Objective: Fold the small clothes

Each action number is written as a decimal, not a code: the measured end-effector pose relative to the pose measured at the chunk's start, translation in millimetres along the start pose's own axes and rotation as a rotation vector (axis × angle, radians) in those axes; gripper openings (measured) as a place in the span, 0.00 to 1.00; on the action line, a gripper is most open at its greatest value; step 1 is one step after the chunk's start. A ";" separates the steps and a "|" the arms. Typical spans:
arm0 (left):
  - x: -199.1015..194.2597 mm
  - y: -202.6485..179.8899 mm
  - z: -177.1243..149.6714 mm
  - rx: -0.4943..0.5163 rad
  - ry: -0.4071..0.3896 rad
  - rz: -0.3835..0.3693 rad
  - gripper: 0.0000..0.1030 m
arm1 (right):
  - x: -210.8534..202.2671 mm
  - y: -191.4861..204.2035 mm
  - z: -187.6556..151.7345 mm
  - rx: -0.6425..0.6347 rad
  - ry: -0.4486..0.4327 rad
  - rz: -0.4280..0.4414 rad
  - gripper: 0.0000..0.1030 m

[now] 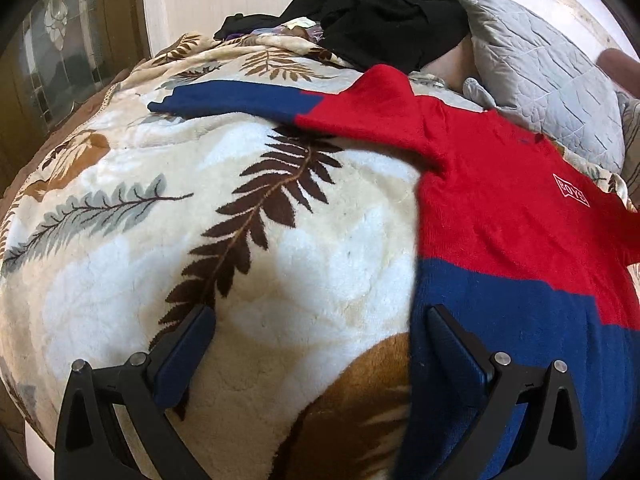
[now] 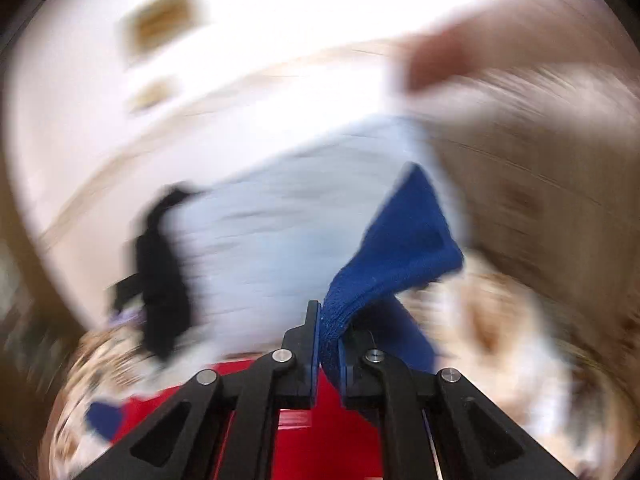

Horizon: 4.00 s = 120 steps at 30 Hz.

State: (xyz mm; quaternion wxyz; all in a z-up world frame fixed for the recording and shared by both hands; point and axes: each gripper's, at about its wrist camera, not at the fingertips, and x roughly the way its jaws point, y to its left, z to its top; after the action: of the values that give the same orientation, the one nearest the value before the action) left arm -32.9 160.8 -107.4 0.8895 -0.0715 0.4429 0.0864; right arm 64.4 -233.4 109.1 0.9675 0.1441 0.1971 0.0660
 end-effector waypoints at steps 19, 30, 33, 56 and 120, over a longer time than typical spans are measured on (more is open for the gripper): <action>-45.4 -46.4 83.9 -0.022 -0.075 -0.385 1.00 | 50.4 -34.9 -156.3 0.178 0.377 0.213 0.90; -2.8 -68.8 99.4 0.066 -0.035 -0.314 1.00 | 74.9 -132.8 -139.9 0.454 0.375 0.097 0.87; -7.9 -14.5 112.2 -0.066 -0.095 -0.296 1.00 | 41.1 -94.9 -139.7 0.321 0.307 0.175 0.87; 66.6 158.2 202.8 -0.465 -0.047 -0.087 0.07 | 66.4 -43.8 -216.8 0.122 0.418 0.204 0.90; -78.3 -0.8 -52.3 0.047 0.219 -0.484 0.77 | -116.0 -128.1 -253.8 0.512 0.623 0.213 0.88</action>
State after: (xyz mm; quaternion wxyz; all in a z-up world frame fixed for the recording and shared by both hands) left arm -119.8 142.4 -75.9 0.8326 -0.1634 0.5082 -0.1476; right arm -134.1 -312.3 -111.4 0.7823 0.3728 0.4744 0.1549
